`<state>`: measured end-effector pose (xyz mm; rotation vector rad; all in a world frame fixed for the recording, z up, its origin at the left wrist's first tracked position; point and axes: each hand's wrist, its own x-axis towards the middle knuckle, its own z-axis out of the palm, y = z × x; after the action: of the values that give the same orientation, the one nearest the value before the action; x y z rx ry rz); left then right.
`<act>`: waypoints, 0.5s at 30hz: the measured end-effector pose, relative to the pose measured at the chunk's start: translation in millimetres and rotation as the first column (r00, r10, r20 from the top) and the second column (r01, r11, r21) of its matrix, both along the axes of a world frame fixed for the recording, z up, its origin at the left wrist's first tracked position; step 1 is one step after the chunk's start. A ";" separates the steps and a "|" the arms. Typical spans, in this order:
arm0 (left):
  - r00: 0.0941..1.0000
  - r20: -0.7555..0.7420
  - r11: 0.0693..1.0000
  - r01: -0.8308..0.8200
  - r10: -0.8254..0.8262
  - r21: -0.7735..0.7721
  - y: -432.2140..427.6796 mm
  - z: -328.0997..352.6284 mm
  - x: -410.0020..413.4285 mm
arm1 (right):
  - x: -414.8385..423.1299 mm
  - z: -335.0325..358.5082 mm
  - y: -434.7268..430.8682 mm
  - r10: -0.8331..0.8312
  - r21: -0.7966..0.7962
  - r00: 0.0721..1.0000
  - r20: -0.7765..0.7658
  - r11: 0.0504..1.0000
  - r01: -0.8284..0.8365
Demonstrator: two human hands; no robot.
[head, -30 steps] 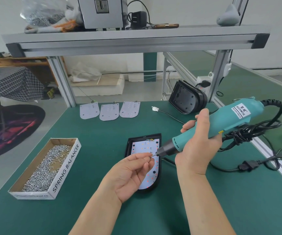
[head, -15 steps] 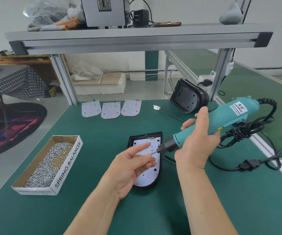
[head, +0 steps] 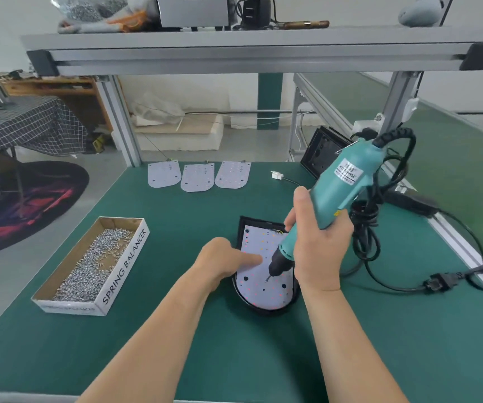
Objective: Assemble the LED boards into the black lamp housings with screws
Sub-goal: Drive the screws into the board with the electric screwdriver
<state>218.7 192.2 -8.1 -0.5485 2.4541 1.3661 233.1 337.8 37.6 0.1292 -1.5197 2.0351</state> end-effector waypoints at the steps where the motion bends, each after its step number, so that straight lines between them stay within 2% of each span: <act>1: 1.000 0.009 0.999 -0.002 0.002 0.038 1.5 0.5 -0.3 | -0.1 -2.1 -0.7 0.009 0.009 1.000 -0.001 1.000 -0.009; 9: 1.000 0.026 0.995 0.011 -0.013 0.103 3.8 0.9 -1.5 | -0.2 -13.3 -2.6 0.042 0.009 0.999 0.018 0.999 -0.042; 15: 1.000 0.025 0.993 0.006 -0.009 0.114 4.8 3.2 -0.1 | -0.7 -16.2 -3.9 -0.008 0.103 0.999 0.031 0.995 0.005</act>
<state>218.6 197.0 -4.9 -0.5258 2.3381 1.4767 232.4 333.9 21.3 0.1330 -1.6420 1.9625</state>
